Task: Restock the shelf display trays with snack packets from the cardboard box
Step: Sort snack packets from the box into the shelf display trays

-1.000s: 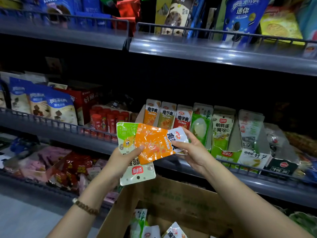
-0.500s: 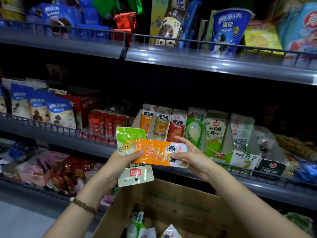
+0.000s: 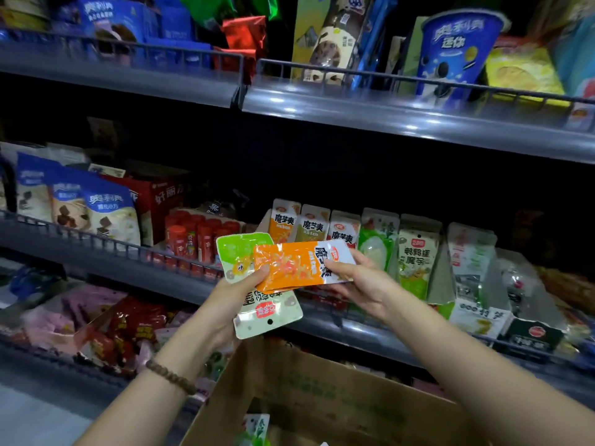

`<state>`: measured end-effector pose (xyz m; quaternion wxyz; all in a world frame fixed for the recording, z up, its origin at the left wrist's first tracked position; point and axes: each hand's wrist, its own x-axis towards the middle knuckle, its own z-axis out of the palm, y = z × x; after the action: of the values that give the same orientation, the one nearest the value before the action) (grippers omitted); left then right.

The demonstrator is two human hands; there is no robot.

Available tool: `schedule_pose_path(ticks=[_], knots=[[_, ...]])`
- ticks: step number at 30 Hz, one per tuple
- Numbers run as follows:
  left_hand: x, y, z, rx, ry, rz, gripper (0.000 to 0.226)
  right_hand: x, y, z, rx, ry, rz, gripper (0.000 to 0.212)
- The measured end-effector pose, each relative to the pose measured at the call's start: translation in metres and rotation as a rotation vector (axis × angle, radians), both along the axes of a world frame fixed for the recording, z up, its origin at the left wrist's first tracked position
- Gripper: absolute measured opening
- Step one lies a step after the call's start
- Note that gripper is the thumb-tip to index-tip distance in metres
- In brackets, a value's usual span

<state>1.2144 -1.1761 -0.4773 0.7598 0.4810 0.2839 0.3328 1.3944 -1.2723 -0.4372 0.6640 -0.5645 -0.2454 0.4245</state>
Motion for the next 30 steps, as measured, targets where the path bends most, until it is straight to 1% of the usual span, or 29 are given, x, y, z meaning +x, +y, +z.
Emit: schedule_pose_path(ticks=[2, 4, 7, 8, 10, 13, 15, 16, 17, 19, 22, 24, 26, 28, 30], knots=[[0.0, 0.022, 0.002, 0.11, 0.055, 0.088, 0.023, 0.008, 0.016, 0.014, 0.0, -0.203, -0.061, 0.046], [-0.001, 0.046, 0.006, 0.19, 0.084, 0.16, 0.022, 0.018, 0.037, 0.032, 0.054, -0.376, -0.125, 0.046], [-0.003, 0.08, 0.013, 0.201, 0.053, 0.213, 0.01, 0.038, 0.08, 0.053, 0.062, -0.656, -0.211, 0.045], [-0.002, 0.09, 0.014, 0.185, 0.028, 0.203, 0.009, 0.044, 0.093, 0.058, 0.028, -0.724, -0.222, 0.045], [0.002, 0.107, 0.016, 0.173, 0.005, 0.173, 0.009, 0.055, 0.121, 0.066, -0.106, -0.829, -0.232, 0.047], [0.012, 0.126, 0.018, 0.194, -0.011, 0.174, 0.012, 0.067, 0.163, 0.069, -0.267, -1.042, -0.097, 0.051], [0.02, 0.135, 0.019, 0.221, -0.013, 0.171, 0.013, 0.069, 0.188, 0.063, -0.369, -1.218, -0.03, 0.06], [0.025, 0.137, 0.019, 0.24, -0.012, 0.165, 0.013, 0.069, 0.198, 0.059, -0.393, -1.277, -0.006, 0.061], [0.028, 0.14, 0.018, 0.256, -0.01, 0.156, 0.011, 0.069, 0.207, 0.054, -0.399, -1.311, 0.017, 0.056], [0.035, 0.143, 0.014, 0.28, -0.008, 0.132, 0.012, 0.068, 0.216, 0.044, -0.334, -1.33, 0.069, 0.045], [0.04, 0.147, 0.005, 0.282, -0.003, 0.106, 0.017, 0.074, 0.22, 0.025, -0.231, -1.411, 0.104, 0.048], [0.041, 0.147, 0.0, 0.258, -0.014, 0.083, 0.019, 0.08, 0.221, 0.012, -0.273, -1.535, 0.083, 0.054], [0.042, 0.146, -0.003, 0.236, -0.019, 0.071, 0.021, 0.082, 0.223, 0.003, -0.323, -1.628, 0.004, 0.059], [0.043, 0.145, -0.002, 0.234, -0.01, 0.074, 0.021, 0.082, 0.224, 0.001, -0.293, -1.718, -0.09, 0.061], [0.043, 0.141, 0.0, 0.236, -0.013, 0.079, 0.021, 0.082, 0.222, 0.003, -0.272, -1.79, -0.105, 0.059]])
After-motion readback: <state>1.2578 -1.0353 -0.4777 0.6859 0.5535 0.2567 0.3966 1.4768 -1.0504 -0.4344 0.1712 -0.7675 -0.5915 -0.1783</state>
